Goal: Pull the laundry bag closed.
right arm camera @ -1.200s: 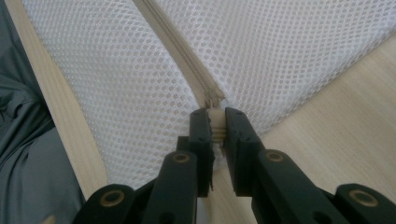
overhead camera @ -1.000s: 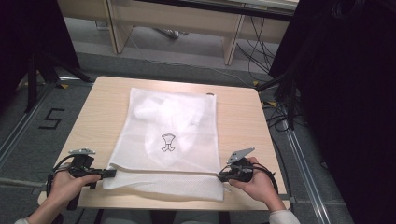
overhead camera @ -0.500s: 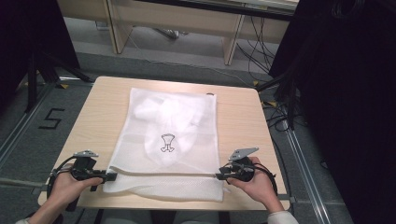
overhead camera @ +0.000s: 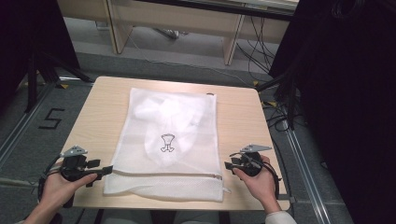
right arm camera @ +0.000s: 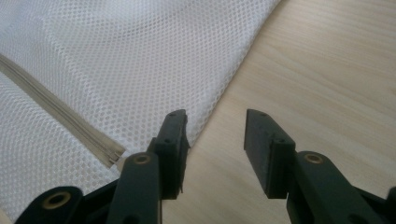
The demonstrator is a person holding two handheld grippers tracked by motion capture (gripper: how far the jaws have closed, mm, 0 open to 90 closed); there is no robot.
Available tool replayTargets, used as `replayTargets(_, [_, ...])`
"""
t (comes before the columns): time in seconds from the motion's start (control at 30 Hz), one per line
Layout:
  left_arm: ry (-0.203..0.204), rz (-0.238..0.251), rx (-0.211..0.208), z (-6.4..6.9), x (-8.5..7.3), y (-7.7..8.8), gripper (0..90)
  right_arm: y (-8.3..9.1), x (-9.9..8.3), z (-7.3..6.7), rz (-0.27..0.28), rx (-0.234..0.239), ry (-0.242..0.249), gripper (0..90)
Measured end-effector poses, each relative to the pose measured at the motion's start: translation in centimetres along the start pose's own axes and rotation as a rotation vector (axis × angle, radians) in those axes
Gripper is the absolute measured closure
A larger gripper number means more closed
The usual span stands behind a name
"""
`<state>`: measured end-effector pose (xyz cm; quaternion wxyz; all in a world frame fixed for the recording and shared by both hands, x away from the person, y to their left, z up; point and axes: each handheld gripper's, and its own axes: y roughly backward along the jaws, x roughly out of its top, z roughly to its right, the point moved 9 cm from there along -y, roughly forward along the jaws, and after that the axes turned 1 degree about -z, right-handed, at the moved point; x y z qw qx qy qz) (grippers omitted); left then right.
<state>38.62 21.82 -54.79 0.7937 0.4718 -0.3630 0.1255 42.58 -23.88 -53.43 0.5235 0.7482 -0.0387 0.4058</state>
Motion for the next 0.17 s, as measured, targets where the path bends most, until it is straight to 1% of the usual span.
replayTargets(0.03, [0.0, 0.002, 0.002, -0.01, 0.01, 0.01, 33.5, 0.07, 0.01, -0.14, -0.003, 0.002, -0.022, 59.8])
replayTargets(0.1, [0.003, 0.004, -0.005, 0.06, 0.05, -0.01, 33.9, 0.07, 0.01, -0.19, -0.004, 0.003, -0.027, 59.6])
replayTargets(0.17, [0.026, 0.021, -0.008, 0.32, 0.17, -0.22, 34.5, 0.09, -0.02, -0.18, -0.004, -0.004, -0.033, 59.5])
